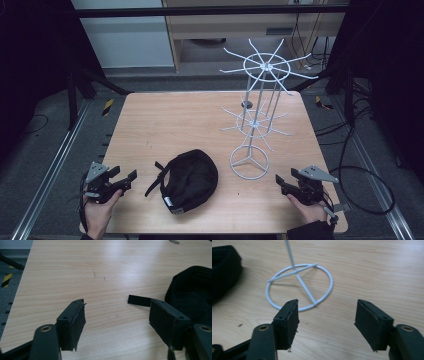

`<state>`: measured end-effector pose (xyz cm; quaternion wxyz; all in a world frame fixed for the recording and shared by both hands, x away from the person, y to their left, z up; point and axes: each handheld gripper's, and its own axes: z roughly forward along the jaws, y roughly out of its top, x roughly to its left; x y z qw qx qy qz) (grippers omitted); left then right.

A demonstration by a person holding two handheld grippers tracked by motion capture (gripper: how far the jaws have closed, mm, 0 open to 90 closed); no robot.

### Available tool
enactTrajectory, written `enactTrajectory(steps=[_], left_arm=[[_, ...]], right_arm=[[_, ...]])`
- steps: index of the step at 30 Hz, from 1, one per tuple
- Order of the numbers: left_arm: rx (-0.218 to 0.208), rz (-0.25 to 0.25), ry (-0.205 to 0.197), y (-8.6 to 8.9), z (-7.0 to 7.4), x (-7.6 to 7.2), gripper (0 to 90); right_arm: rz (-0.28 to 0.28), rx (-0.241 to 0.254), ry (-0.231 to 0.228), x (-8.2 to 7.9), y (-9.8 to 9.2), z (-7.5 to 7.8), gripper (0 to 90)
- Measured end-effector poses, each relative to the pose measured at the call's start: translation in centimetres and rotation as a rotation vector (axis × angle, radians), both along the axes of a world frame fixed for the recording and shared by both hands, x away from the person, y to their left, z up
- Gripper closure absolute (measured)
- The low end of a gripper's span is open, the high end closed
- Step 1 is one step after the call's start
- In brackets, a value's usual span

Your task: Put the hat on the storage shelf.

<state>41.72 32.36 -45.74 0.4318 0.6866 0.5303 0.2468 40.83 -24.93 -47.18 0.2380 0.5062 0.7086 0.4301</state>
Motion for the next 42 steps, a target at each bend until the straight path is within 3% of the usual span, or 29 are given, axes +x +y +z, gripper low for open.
enactTrajectory(steps=[4,7,12,16,18,31,35,42], left_arm=[[-0.017,-0.027,-0.007,-0.6,0.3,-0.7,40.2],[-0.022,-0.082,-0.013,-2.0,0.8,-1.6,46.3],[-0.019,-0.133,-0.001,-3.6,1.1,-2.1,51.8],[-0.023,-0.145,0.017,-4.2,1.1,-2.3,55.4],[-0.016,-0.161,0.028,-4.7,1.1,-2.4,56.3],[-0.008,-0.222,0.102,-7.5,0.6,-2.6,55.7],[0.009,-0.225,0.117,-8.2,0.4,-2.7,54.4],[0.028,-0.227,0.151,-8.7,0.0,-2.6,51.5]], right_arm=[[0.046,0.007,0.005,-0.4,0.8,0.1,37.8],[0.101,0.000,0.021,-0.8,2.3,0.2,40.1],[0.173,0.023,0.014,-1.0,4.8,0.7,42.0],[0.204,0.038,0.011,-1.1,6.2,1.0,43.3],[0.225,0.059,0.004,-1.1,7.4,1.3,44.3],[0.329,0.061,0.000,0.4,13.1,1.8,43.7],[0.338,0.054,-0.010,1.0,14.3,2.0,43.5],[0.321,0.041,0.014,3.2,16.5,1.6,43.7]])
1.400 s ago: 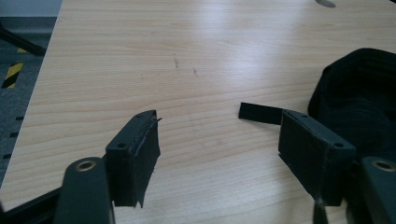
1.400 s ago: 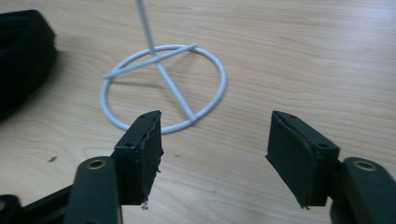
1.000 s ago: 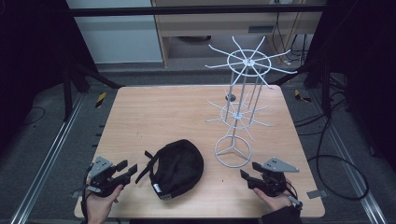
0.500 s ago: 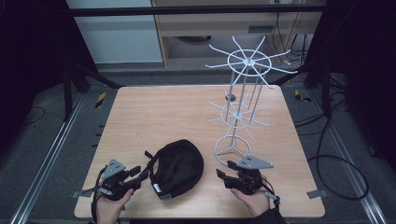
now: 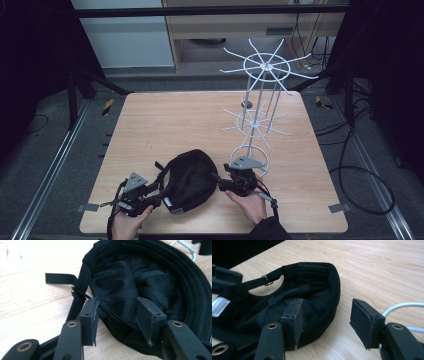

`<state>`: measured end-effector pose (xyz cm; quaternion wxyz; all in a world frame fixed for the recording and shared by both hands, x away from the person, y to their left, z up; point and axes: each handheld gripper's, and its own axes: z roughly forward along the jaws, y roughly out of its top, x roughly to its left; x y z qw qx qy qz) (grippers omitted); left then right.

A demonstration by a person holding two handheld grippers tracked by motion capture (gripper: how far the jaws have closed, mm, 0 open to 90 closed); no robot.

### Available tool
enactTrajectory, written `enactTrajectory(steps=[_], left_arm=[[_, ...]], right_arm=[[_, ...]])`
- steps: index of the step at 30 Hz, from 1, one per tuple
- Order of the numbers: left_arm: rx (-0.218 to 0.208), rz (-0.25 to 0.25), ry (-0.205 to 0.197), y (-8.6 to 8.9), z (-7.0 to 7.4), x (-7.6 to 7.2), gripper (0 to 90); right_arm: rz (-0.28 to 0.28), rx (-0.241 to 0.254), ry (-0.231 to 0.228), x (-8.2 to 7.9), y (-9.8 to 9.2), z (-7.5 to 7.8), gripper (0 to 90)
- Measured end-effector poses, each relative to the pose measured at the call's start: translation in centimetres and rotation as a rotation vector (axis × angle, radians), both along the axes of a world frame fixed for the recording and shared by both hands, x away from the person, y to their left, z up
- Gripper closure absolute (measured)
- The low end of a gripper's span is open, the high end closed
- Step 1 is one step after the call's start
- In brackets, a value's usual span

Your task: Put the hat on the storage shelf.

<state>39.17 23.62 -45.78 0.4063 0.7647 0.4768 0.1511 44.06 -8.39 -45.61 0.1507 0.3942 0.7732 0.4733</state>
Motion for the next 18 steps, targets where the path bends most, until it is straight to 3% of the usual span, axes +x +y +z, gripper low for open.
enactTrajectory(steps=[8,18], left_arm=[[0.024,-0.004,0.048,-0.1,-0.7,0.0,50.7],[0.066,0.006,0.129,-0.2,-1.5,0.1,45.6]], right_arm=[[0.000,-0.033,0.041,1.9,1.5,-1.0,47.8],[0.019,-0.093,0.113,2.2,2.0,-2.4,59.4]])
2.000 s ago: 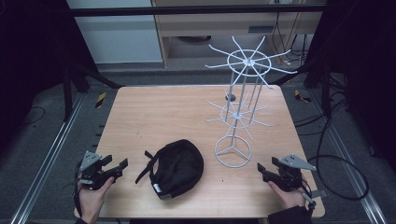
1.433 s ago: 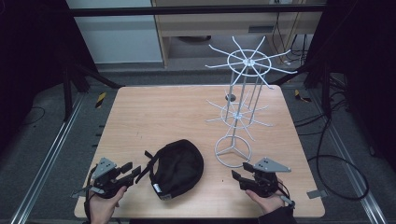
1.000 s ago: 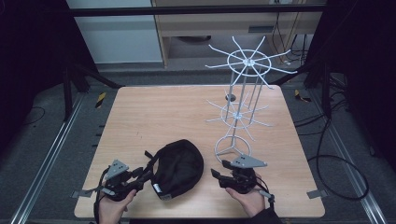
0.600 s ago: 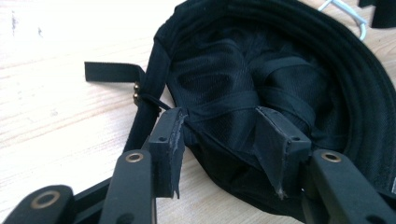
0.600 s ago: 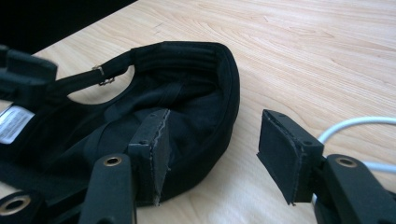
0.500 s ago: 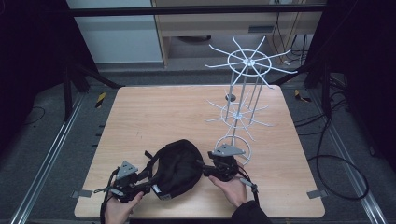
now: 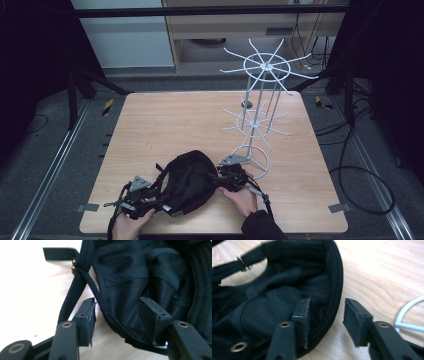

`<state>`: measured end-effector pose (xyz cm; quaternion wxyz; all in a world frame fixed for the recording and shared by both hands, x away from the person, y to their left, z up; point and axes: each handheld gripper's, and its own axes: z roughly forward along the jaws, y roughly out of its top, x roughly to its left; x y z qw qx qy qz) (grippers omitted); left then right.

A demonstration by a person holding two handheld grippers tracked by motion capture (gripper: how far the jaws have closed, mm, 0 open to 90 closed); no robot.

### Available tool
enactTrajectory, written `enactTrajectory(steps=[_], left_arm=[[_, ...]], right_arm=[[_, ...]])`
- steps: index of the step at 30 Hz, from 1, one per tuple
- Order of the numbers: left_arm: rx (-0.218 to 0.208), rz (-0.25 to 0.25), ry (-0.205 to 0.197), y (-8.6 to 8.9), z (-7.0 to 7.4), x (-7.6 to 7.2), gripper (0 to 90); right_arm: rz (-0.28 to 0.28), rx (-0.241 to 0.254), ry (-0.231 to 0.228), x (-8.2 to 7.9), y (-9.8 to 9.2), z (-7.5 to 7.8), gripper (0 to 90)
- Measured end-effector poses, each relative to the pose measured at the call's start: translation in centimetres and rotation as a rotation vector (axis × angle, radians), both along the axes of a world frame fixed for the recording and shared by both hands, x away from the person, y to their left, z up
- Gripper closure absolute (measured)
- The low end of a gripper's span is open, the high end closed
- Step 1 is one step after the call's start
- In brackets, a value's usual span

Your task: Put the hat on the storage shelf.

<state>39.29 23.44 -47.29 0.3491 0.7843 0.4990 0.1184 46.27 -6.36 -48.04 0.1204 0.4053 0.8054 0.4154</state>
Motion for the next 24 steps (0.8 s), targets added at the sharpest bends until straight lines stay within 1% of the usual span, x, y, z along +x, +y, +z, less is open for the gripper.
enactTrajectory(steps=[1,2,3,4,5,6,7,8,9,10,11,12,13,14,15,16,17,18,19,20,21,23,24], left_arm=[[0.007,0.001,0.007,0.0,-0.1,0.0,45.7],[0.011,0.001,0.013,-0.1,-0.2,0.1,46.0],[0.011,0.001,0.013,-0.1,-0.2,0.1,47.3],[0.022,0.003,0.020,-0.1,-0.3,0.2,47.3],[0.030,0.006,0.034,0.0,-0.5,0.3,53.2],[0.030,0.006,0.034,0.0,-0.5,0.3,55.7],[0.038,0.010,0.043,0.0,-0.7,0.4,55.7],[0.045,0.013,0.048,0.0,-0.8,0.4,59.0],[0.050,0.026,0.052,0.1,-0.9,0.6,66.1],[0.050,0.026,0.052,0.1,-0.9,0.6,70.1],[0.058,0.030,0.050,0.2,-0.9,0.6,74.7],[0.051,0.030,0.061,0.3,-1.0,0.8,76.5],[0.051,0.030,0.061,0.3,-1.0,0.8,77.5],[0.047,0.029,0.059,0.4,-1.0,0.9,78.7],[0.047,0.029,0.059,0.4,-1.0,0.9,79.3],[0.046,0.027,0.047,0.3,-1.0,1.0,79.9],[0.046,0.027,0.047,0.3,-1.0,1.0,80.3],[0.050,0.025,0.027,0.1,-0.9,1.1,80.7],[0.050,0.028,0.014,0.0,-0.9,1.2,80.9],[0.050,0.028,0.014,0.0,-0.9,1.2,81.0],[0.051,0.031,-0.009,-0.2,-0.7,1.5,81.2],[0.051,0.034,-0.031,-0.2,-0.6,2.0,81.4],[0.051,0.034,-0.031,-0.2,-0.6,2.0,81.4]], right_arm=[[0.013,-0.003,0.005,0.0,0.1,-0.2,63.4],[0.012,-0.005,0.015,-0.1,0.1,-0.2,65.4],[0.012,-0.005,0.015,-0.1,0.1,-0.2,65.4],[0.013,-0.011,0.014,-0.1,0.1,-0.3,68.1],[0.021,-0.008,0.016,-0.1,0.1,-0.3,73.0],[0.021,-0.008,0.016,-0.1,0.1,-0.3,73.0],[0.021,-0.008,0.016,-0.1,0.1,-0.3,74.8],[0.022,-0.007,0.018,-0.2,0.1,-0.3,76.6],[0.022,0.004,0.006,-0.3,0.0,-0.3,80.3],[0.022,0.004,0.006,-0.3,0.0,-0.3,80.3],[0.019,0.016,-0.006,-0.4,0.0,-0.1,82.6],[0.012,0.023,-0.005,-0.5,-0.1,0.1,82.9],[0.012,0.023,-0.005,-0.5,-0.1,0.1,82.9],[0.015,0.039,-0.026,-0.6,-0.2,0.4,83.4],[0.016,0.045,-0.038,-0.7,-0.2,0.6,83.5],[0.020,0.051,-0.055,-0.8,-0.2,0.8,83.7],[0.019,0.059,-0.064,-0.9,-0.2,1.0,83.8],[0.023,0.060,-0.092,-1.0,-0.3,1.3,83.9],[0.023,0.065,-0.102,-1.1,-0.3,1.5,83.8],[0.026,0.068,-0.121,-1.3,-0.3,1.8,83.9],[0.028,0.073,-0.138,-1.4,-0.3,2.0,83.9],[0.036,0.079,-0.177,-1.6,-0.3,2.6,83.9],[0.036,0.079,-0.177,-1.6,-0.3,2.6,83.9]])
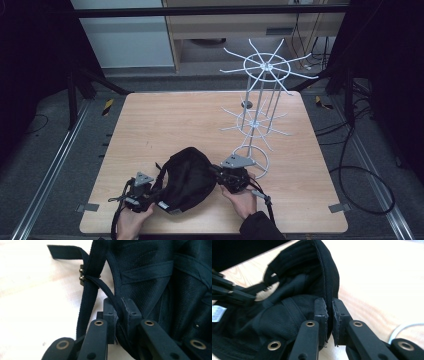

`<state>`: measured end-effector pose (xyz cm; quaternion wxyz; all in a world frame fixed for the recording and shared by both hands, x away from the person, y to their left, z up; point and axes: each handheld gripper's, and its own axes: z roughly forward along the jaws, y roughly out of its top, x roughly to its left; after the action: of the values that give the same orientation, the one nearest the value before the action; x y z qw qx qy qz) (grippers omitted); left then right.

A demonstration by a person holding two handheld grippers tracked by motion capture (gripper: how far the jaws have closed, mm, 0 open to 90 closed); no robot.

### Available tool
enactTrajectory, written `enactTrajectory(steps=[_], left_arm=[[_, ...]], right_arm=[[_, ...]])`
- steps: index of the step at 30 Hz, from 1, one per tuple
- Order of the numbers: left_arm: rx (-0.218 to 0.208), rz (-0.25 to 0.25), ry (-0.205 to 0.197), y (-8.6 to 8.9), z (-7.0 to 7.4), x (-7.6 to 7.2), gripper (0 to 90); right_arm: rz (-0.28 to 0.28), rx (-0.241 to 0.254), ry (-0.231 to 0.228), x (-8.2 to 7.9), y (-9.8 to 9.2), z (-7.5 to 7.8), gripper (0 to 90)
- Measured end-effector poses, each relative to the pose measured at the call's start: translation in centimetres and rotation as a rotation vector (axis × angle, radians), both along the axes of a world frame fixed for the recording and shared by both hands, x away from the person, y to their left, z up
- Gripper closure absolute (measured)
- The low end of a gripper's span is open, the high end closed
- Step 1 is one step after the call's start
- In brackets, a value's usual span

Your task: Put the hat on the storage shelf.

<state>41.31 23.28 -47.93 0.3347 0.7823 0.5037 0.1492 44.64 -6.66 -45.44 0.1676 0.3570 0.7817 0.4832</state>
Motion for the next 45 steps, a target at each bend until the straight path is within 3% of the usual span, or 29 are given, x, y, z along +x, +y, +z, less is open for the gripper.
enactTrajectory(steps=[2,11,16,22,26,30,37,45], left_arm=[[-0.031,-0.010,-0.026,0.2,0.0,0.7,81.5],[-0.027,-0.015,-0.089,-0.9,-0.2,3.0,81.9],[-0.024,-0.027,-0.103,-1.5,-0.6,3.7,81.9],[-0.057,-0.033,-0.096,-1.2,-0.3,3.4,76.5],[-0.082,-0.028,-0.114,-0.7,0.6,2.6,69.7],[-0.118,-0.038,-0.151,-0.4,2.4,1.1,65.5],[-0.096,-0.048,-0.185,-1.0,3.5,0.0,57.2],[-0.126,-0.044,-0.201,-0.3,4.5,-0.4,52.9]], right_arm=[[0.009,0.010,-0.048,-0.4,0.0,0.8,83.9],[0.045,0.003,-0.164,-1.4,0.3,2.2,83.7],[0.066,-0.009,-0.148,-1.8,0.3,1.9,83.0],[0.037,-0.015,-0.129,-1.9,-0.1,1.4,83.4],[0.013,-0.020,-0.129,-2.0,-0.2,1.4,83.9],[-0.015,-0.020,-0.126,-2.0,-0.3,1.4,83.9],[-0.055,-0.016,-0.119,-1.9,-0.6,1.4,84.2],[-0.093,-0.016,-0.120,-1.9,-1.0,1.5,84.3]])
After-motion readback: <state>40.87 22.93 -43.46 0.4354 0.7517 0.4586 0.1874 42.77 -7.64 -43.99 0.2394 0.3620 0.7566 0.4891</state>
